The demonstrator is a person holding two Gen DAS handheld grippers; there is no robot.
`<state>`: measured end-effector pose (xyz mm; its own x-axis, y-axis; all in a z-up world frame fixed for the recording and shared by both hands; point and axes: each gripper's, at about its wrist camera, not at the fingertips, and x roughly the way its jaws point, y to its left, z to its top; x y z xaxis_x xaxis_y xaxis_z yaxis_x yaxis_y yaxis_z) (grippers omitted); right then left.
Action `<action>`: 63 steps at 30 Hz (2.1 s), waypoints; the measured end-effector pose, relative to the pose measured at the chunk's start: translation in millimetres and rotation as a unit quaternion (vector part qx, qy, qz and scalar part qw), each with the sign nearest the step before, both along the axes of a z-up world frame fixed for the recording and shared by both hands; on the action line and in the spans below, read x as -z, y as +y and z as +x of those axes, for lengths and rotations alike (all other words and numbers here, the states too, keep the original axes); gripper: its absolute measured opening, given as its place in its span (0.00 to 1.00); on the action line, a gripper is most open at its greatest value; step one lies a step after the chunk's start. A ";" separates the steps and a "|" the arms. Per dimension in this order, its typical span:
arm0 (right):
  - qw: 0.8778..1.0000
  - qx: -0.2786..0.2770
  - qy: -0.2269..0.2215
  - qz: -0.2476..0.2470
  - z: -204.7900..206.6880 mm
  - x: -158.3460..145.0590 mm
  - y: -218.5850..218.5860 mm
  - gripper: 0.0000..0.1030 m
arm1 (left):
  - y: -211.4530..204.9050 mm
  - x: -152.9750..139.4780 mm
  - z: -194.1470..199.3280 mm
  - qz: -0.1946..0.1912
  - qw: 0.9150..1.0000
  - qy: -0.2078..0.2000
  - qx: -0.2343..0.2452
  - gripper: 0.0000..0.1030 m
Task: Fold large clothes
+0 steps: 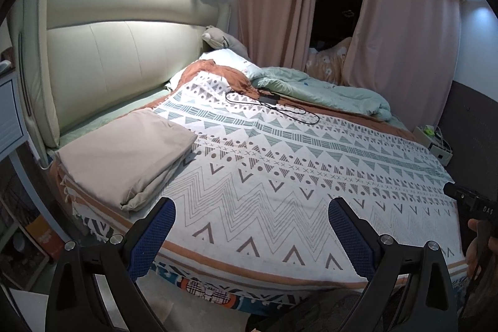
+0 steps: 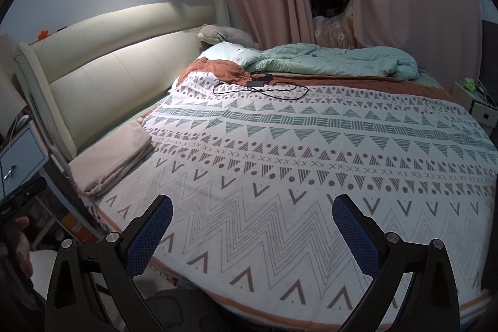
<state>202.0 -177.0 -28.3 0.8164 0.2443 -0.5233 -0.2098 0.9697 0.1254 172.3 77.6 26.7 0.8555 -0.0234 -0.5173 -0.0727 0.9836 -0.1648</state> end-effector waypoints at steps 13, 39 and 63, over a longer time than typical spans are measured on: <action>0.999 0.031 -0.017 0.026 -80.8 29.8 -31.2 1.00 | -20.5 6.9 -53.5 0.022 0.999 -0.014 0.024 0.96; 0.998 0.061 -0.022 0.022 -127.4 46.5 -43.7 1.00 | -52.9 8.5 -90.1 0.030 0.997 -0.034 0.056 0.96; 0.997 0.068 -0.029 0.020 -133.0 38.5 -42.5 1.00 | -60.2 0.4 -95.8 0.031 0.997 -0.041 0.059 0.96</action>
